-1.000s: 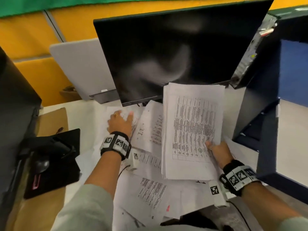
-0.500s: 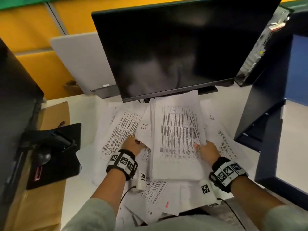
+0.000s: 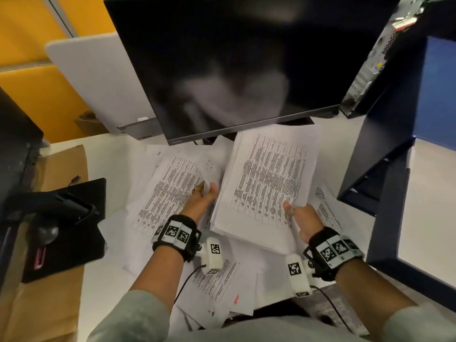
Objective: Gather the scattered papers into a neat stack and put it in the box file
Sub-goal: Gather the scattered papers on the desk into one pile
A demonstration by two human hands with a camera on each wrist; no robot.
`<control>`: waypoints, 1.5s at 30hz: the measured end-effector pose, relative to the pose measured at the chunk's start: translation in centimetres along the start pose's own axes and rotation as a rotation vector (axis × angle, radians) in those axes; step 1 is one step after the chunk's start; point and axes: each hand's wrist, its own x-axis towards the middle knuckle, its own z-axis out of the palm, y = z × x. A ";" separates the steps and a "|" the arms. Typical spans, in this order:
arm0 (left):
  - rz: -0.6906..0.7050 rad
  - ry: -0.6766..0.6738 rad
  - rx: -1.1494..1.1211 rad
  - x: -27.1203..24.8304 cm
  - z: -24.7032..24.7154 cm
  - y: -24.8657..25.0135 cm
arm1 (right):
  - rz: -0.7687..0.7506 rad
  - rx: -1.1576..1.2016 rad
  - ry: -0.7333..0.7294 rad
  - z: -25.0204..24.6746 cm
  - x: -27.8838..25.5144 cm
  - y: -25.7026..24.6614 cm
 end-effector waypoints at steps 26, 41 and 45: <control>-0.138 0.041 -0.197 -4.1 -6.5 -4.0 | 0.039 -0.189 -0.114 1.4 -0.9 1.4; -0.219 0.087 -0.144 -3.8 -5.2 -4.4 | 0.098 -0.024 0.134 1.2 -0.5 3.9; -0.147 0.032 0.059 -3.1 -3.8 -3.7 | 0.167 -0.070 -0.044 1.9 -0.8 3.7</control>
